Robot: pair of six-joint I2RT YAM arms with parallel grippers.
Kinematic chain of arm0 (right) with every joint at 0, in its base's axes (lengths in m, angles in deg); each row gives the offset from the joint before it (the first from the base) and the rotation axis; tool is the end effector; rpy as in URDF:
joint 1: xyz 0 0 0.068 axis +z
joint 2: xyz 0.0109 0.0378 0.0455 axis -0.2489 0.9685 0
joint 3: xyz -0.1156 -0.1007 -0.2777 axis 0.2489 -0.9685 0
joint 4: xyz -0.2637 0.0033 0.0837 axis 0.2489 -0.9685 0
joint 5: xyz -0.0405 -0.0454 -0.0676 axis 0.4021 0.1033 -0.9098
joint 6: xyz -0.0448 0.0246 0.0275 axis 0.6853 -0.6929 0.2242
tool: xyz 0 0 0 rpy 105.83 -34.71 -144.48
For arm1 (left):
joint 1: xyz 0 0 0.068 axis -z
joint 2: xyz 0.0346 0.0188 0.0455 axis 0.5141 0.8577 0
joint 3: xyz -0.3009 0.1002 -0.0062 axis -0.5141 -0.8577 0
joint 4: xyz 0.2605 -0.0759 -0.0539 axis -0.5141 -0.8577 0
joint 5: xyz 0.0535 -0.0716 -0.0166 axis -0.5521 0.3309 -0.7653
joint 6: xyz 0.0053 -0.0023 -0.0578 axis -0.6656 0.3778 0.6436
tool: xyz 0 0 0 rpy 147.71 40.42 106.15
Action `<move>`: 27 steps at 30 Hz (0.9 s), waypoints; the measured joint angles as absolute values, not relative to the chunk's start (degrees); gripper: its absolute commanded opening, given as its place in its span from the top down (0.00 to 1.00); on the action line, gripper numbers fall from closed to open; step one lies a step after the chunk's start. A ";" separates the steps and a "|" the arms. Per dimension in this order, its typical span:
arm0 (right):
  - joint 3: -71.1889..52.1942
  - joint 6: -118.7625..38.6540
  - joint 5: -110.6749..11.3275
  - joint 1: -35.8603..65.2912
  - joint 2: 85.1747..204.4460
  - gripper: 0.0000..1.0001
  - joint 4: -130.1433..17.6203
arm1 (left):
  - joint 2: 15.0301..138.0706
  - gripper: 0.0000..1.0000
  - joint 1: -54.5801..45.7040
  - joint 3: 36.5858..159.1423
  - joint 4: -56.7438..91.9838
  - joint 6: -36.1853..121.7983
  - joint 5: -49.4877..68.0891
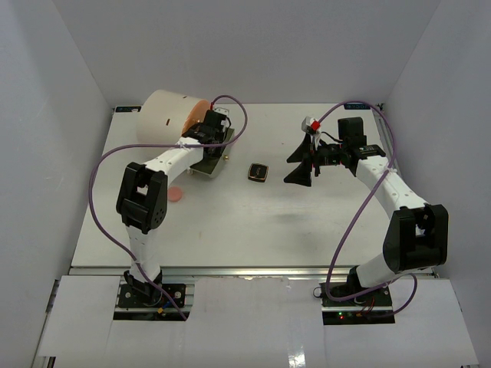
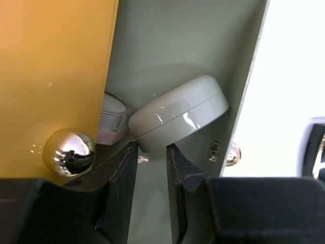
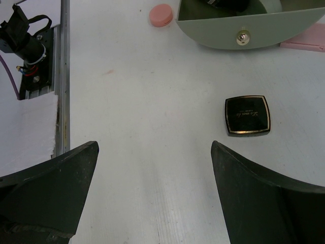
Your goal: Organize the makeup
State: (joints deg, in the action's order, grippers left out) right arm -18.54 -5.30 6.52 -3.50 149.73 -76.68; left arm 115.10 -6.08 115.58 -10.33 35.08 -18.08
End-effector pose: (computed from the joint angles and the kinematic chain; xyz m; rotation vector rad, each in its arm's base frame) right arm 0.3218 0.1001 0.3323 -1.1647 1.6346 1.0562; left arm 0.4427 -0.1900 0.2581 0.2902 2.3680 0.1731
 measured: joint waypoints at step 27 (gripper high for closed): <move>-18.54 -4.32 7.34 -4.28 149.73 0.02 -76.94 | 116.72 0.68 -6.08 122.73 -10.54 35.95 -15.95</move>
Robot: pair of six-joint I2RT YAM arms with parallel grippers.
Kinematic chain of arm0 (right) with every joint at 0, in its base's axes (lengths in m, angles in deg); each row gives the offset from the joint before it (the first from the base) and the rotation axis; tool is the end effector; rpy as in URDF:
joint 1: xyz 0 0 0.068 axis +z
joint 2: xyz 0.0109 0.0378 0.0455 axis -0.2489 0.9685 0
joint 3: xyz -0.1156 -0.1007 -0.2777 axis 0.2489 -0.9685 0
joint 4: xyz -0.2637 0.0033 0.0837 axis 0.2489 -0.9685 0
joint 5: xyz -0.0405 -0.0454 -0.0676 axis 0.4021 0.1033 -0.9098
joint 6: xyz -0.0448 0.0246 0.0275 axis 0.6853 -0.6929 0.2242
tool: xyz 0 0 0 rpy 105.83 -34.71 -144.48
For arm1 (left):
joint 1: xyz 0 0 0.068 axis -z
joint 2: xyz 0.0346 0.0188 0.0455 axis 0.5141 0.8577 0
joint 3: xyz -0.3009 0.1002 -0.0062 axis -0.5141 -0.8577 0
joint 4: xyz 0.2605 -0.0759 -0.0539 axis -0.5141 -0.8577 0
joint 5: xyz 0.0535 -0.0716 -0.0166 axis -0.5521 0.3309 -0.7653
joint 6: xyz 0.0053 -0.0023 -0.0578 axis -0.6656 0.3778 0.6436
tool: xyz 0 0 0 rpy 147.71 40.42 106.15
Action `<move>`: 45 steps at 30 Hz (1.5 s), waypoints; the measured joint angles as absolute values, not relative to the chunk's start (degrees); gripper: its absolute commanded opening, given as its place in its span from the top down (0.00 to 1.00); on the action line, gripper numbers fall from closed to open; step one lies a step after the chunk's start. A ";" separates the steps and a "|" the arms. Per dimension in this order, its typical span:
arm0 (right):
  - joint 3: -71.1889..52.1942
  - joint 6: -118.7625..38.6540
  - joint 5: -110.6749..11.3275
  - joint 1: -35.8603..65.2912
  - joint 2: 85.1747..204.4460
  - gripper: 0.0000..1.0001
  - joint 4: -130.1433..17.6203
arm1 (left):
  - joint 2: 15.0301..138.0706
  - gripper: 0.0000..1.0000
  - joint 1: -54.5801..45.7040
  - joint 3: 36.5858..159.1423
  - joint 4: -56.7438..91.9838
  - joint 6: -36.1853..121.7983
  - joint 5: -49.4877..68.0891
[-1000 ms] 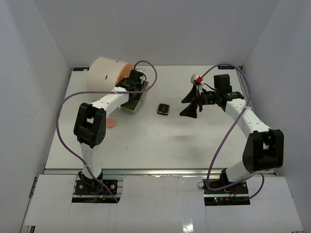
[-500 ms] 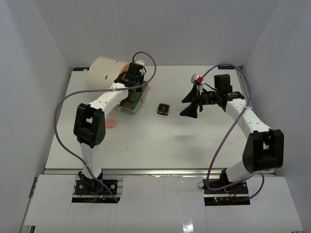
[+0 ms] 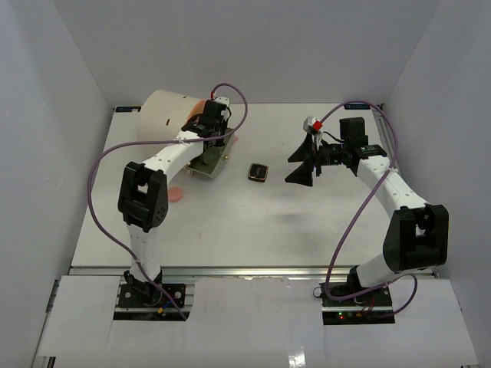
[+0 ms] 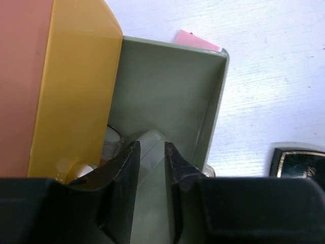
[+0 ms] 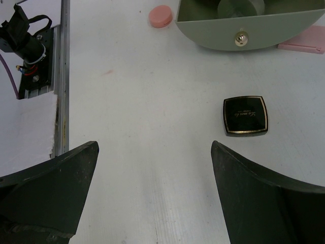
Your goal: Organize the makeup
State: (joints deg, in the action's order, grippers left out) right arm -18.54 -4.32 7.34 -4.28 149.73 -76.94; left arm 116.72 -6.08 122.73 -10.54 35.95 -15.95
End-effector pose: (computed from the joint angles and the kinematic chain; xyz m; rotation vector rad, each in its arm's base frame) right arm 0.3225 0.0959 0.3324 -1.1665 1.6220 1.0540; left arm 0.4600 -0.1996 0.2868 0.2611 2.2937 0.0866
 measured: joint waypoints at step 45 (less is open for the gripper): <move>-18.54 -4.28 7.42 -5.34 149.73 0.02 -77.93 | 111.18 0.76 -6.08 114.58 -12.75 35.76 -11.17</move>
State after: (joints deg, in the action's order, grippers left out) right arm -18.54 -4.28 7.42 -5.34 149.73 -77.93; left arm 111.18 -6.08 114.58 -12.75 35.76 -11.17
